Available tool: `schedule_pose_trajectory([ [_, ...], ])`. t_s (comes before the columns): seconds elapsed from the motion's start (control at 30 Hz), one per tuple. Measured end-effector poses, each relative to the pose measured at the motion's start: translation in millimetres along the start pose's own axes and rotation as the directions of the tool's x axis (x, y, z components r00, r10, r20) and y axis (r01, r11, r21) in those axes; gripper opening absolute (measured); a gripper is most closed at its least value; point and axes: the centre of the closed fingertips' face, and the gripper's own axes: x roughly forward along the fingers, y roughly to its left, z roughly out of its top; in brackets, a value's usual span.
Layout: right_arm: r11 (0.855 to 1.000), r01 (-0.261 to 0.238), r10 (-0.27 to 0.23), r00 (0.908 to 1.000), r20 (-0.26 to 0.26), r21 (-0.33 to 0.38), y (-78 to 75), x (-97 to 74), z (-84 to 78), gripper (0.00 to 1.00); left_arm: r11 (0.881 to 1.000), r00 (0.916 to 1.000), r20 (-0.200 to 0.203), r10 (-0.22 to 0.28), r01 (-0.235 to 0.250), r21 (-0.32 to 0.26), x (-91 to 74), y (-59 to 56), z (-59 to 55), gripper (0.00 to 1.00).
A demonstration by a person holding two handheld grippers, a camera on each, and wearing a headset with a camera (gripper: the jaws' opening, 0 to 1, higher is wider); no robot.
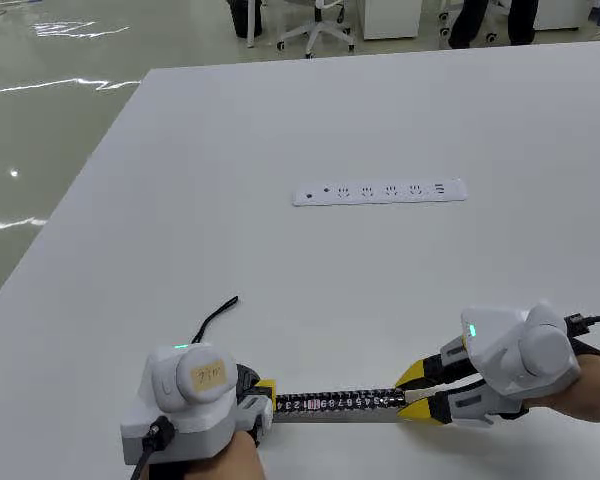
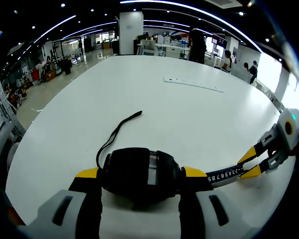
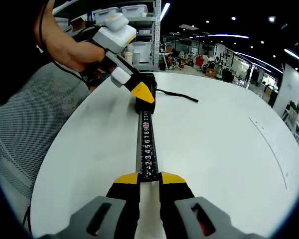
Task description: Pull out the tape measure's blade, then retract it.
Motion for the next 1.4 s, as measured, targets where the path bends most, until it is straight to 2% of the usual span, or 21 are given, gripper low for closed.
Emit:
schedule_pose_trajectory([
  [1.4, 1.0, -0.003, 0.003, 1.0, 0.005, -0.005, 0.7, 4.0, 3.7, 0.14, 1.0, 1.0, 0.003, -0.003, 0.003, -0.014, -0.9, -0.4, -0.5, 0.57],
])
